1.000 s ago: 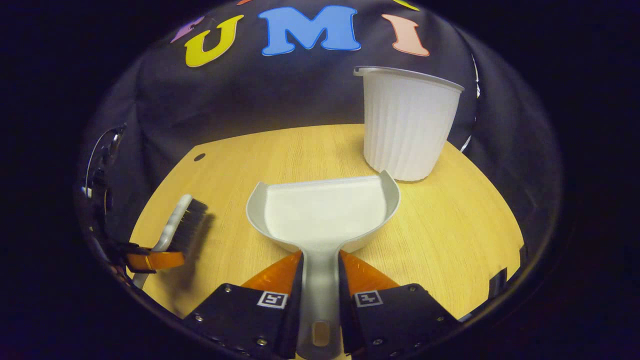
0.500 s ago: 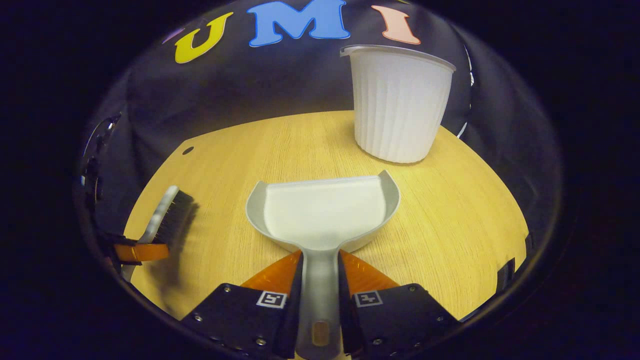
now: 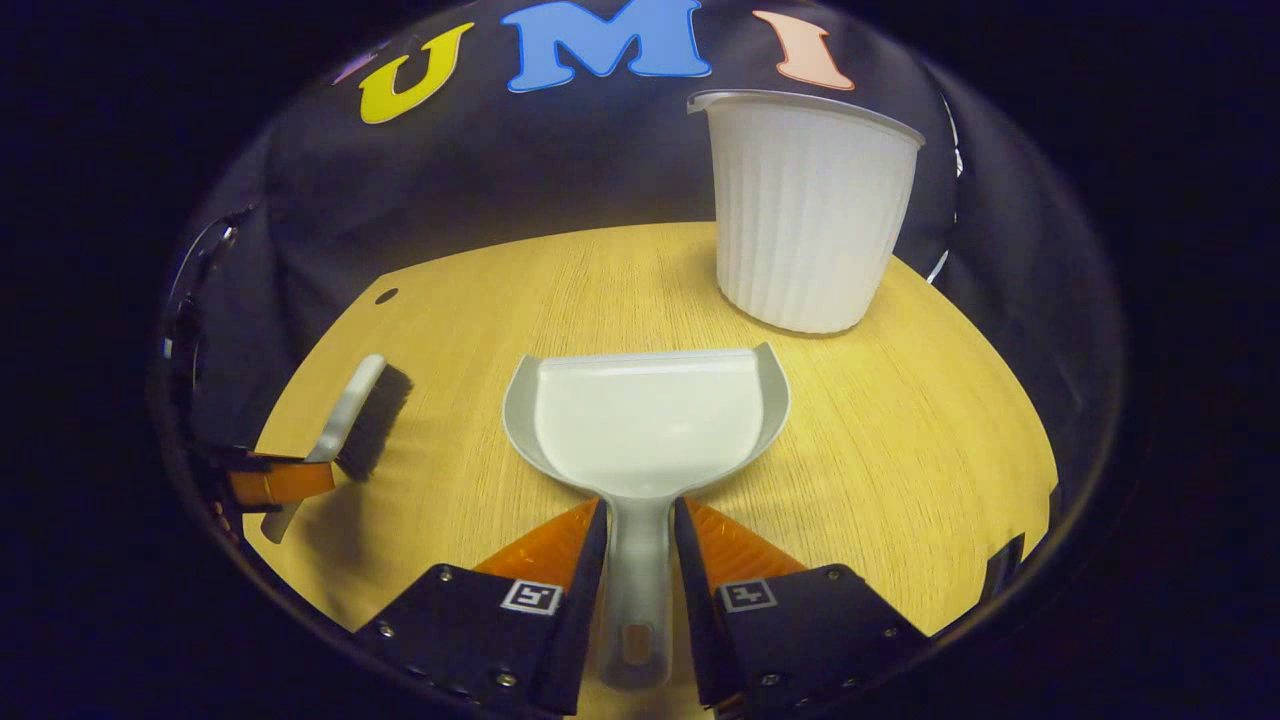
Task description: Pick up the small broom and dustpan from the desktop, sweep the trash into the dustpan with the broom, and then empty the trash into the garbage bin.
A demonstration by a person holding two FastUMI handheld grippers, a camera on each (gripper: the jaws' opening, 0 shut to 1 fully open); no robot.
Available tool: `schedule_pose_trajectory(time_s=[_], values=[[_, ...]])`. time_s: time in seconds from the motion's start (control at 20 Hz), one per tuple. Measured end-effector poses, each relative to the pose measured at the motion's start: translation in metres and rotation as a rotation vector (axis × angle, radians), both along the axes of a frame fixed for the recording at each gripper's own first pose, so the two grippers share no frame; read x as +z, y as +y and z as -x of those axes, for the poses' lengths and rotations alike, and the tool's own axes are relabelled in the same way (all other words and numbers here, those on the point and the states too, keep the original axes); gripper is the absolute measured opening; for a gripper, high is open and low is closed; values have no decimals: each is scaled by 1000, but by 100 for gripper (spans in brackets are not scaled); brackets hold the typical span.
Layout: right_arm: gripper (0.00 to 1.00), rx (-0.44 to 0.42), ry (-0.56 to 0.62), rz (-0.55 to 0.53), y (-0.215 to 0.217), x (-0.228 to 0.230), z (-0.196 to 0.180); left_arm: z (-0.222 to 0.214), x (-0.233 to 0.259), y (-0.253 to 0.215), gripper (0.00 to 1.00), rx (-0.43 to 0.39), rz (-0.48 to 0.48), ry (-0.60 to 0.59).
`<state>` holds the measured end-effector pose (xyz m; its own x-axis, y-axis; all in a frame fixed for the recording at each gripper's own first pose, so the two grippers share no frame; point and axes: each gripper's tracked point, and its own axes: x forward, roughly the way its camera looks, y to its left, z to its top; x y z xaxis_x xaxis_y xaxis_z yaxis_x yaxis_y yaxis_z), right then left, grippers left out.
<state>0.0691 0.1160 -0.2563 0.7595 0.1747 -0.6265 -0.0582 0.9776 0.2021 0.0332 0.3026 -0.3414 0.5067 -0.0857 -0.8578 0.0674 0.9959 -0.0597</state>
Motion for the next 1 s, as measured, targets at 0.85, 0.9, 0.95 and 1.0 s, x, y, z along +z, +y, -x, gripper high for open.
schedule_pose_trajectory(time_s=[0.85, 0.9, 0.95, 1.0], values=[[95, 24, -371, 59, -65, 129, 23, -27, 139, 1, 96, 180, 51, -479], [95, 17, -399, 78, -69, 139, 25, -28, 149, 2, 96, 178, 58, -519], [95, 11, -434, 93, -72, 148, 24, -30, 161, -1, 96, 177, 67, -558], [95, 5, -475, 102, -74, 162, 23, -33, 173, -4, 96, 178, 72, -597]])
